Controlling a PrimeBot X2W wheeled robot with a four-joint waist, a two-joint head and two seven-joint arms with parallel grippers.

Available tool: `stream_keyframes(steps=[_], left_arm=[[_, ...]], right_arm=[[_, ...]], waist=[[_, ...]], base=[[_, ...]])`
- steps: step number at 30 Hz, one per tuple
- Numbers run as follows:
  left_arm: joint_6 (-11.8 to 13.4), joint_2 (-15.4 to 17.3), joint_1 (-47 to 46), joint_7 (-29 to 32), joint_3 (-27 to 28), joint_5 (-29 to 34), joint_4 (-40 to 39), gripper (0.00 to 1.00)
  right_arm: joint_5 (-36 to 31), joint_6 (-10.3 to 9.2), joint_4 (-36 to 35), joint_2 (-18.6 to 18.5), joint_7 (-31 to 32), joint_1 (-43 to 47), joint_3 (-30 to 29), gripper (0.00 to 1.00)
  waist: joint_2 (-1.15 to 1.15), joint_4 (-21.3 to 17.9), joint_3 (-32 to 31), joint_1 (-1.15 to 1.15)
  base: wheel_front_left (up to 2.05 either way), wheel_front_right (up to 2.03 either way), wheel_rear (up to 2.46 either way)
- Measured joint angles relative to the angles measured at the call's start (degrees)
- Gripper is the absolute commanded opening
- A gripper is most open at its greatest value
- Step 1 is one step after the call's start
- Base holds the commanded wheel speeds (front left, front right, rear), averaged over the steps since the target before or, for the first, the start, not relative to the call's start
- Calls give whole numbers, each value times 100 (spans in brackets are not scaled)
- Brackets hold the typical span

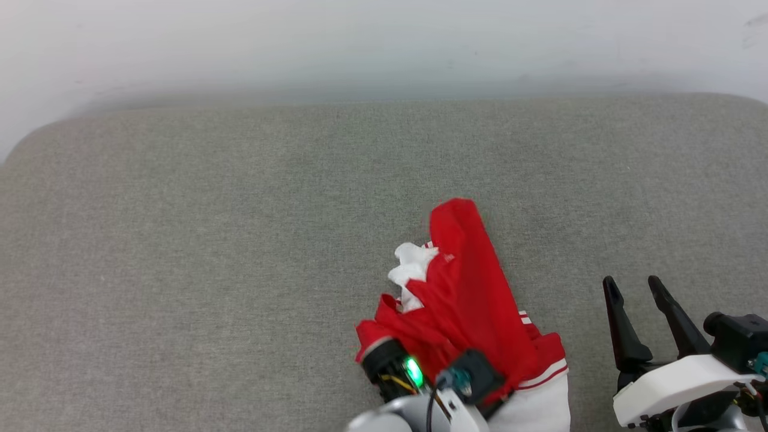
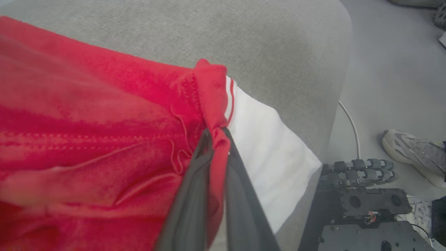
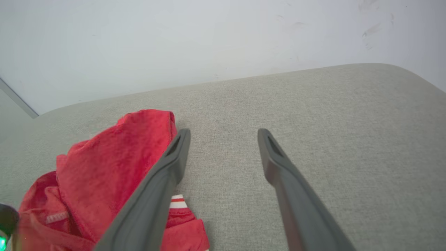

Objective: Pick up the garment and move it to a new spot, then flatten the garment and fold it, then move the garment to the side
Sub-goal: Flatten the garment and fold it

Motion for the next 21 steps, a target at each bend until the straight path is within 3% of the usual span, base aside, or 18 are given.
stream_keyframes(steps=[3,4,6,14,21], left_arm=[[-53,23,201,15,-223,-25,-288,0],[-57,41,230,-9,-266,-19,-365,18],[-68,111,252,-131,-270,1,-525,100],[456,349,257,-940,144,232,-1261,100],[977,683,140,-914,913,-55,-1471,100]], right_arm=[[0,0,-4,0,1,46,-27,100],[0,0,-5,0,1,52,-38,100],[0,0,-13,0,8,68,-44,100],[0,0,-53,1,52,191,-64,100],[18,0,-97,0,76,202,-54,100]], waist=[[0,24,-51,0],[0,35,-68,0],[0,57,-108,0],[0,133,-292,0],[0,144,-315,0]], base=[[0,0,0],[0,0,0],[0,0,0],[0,0,0],[0,0,0]])
